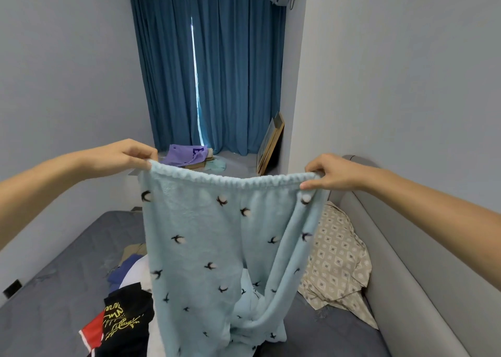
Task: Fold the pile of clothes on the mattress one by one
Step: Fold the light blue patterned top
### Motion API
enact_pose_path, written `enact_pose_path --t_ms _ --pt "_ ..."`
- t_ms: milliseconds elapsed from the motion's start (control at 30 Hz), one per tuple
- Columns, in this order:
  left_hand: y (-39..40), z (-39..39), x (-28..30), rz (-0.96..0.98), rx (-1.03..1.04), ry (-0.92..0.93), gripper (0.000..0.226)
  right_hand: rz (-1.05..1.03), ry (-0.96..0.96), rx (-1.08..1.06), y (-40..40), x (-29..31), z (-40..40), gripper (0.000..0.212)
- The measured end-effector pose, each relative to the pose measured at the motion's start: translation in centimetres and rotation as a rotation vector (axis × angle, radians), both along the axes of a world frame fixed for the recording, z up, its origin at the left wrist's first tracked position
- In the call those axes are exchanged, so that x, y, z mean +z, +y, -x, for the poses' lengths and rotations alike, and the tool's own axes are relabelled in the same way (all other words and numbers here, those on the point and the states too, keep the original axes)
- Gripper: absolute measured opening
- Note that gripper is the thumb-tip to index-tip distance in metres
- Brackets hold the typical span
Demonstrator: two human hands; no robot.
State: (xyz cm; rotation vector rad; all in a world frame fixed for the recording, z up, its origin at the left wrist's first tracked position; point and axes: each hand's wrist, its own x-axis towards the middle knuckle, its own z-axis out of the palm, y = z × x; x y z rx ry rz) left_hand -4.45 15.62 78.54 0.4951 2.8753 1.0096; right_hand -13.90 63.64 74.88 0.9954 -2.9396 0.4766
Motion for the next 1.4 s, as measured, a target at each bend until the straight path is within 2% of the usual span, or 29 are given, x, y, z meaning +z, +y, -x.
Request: enact_pose_path --t_ms 133,233,333,433,533,600,667,733,867,1000,1067,1167,1267,1400 --pt "0.5 -1.7 -0.2 0.051 0.089 0.073 0.055 0.26 0.062 -0.07 0.3 0.8 0.3 0.041" --pt "0.5 -2.7 0.1 0.074 0.165 0.146 0.059 0.397 -0.044 -0.115 -0.1 1.7 0.5 0.036" --pt "0.2 -4.1 1.0 -0.055 0.199 0.182 0.056 0.417 -0.208 -0.107 -0.9 3.0 -0.6 0.022" --pt "0.2 -6.2 2.3 -0.198 0.175 0.289 0.042 0.465 -0.203 -0.095 -1.4 5.2 -2.4 0.014" --pt "0.0 -8.2 4.6 -0.378 0.207 0.488 0.036 0.749 -0.12 -0.036 -1.8 9.1 -4.2 0.01" --pt "-0.6 -8.9 6.1 -0.413 0.25 0.53 0.042 0.929 -0.135 0.015 -2.5 11.5 -5.1 0.019" --pt "-1.3 -9.1 6.5 -0.349 0.314 0.488 0.047 0.96 -0.179 0.013 -4.1 12.7 -5.9 0.038" --pt "-2.3 -9.2 5.4 -0.327 0.376 0.387 0.047 0.879 -0.2 -0.046 -6.6 12.4 -6.6 0.045" --pt "-3.3 -9.2 -0.1 -0.408 0.55 0.249 0.034 0.769 -0.234 -0.236 -12.2 7.6 -7.5 0.04" --pt "-4.3 -9.6 -6.3 -0.472 0.789 0.094 0.031 0.846 -0.281 -0.455 -17.6 0.5 -9.9 0.026" --pt "-4.3 -10.2 -8.5 -0.505 0.843 0.061 0.032 0.865 -0.28 -0.53 -19.9 -2.6 -11.6 0.019" --pt "-3.2 -11.4 -10.1 -0.546 0.799 0.089 0.028 0.872 -0.243 -0.556 -23.3 -5.4 -14.8 0.016" --pt "-1.1 -12.9 -10.8 -0.545 0.679 0.182 0.029 0.888 -0.204 -0.427 -27.1 -5.6 -18.5 0.018" --pt "0.4 -15.9 -10.0 -0.711 0.348 0.292 0.018 0.908 -0.452 -0.081 -30.0 -3.2 -23.4 0.019"
